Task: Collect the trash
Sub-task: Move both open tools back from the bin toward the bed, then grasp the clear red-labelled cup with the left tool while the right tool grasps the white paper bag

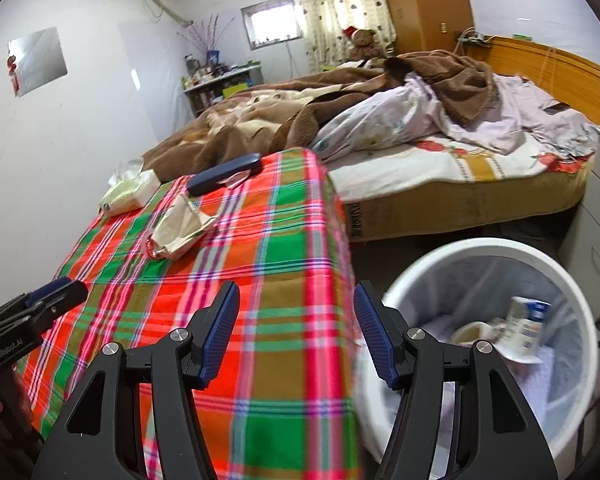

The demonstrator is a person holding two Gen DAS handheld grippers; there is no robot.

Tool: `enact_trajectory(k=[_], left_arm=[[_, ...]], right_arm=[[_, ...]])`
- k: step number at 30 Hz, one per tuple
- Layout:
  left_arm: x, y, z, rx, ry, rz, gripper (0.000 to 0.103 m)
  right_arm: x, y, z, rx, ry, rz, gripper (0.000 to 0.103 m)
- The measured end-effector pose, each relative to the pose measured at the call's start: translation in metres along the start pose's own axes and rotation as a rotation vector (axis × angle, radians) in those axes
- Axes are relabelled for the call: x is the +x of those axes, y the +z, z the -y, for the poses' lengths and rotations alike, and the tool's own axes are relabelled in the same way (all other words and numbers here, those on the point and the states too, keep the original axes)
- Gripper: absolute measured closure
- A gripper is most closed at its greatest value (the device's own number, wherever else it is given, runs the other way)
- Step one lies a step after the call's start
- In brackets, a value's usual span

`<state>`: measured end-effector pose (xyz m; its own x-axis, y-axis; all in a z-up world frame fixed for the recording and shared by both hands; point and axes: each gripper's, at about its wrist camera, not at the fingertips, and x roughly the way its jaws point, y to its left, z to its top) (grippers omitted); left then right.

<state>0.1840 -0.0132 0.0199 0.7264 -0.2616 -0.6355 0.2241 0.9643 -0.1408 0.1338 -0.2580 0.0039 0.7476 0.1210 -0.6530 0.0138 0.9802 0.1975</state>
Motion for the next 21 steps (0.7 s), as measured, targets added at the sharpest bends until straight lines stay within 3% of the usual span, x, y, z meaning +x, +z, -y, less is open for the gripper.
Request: enact_trajectory(k=[21], left_arm=[[0.089, 0.033, -0.056, 0.029, 0.056, -0.109, 0.051]], right_arm=[[0.103, 0.032, -0.055, 0.019, 0.180, -0.156, 0.046]])
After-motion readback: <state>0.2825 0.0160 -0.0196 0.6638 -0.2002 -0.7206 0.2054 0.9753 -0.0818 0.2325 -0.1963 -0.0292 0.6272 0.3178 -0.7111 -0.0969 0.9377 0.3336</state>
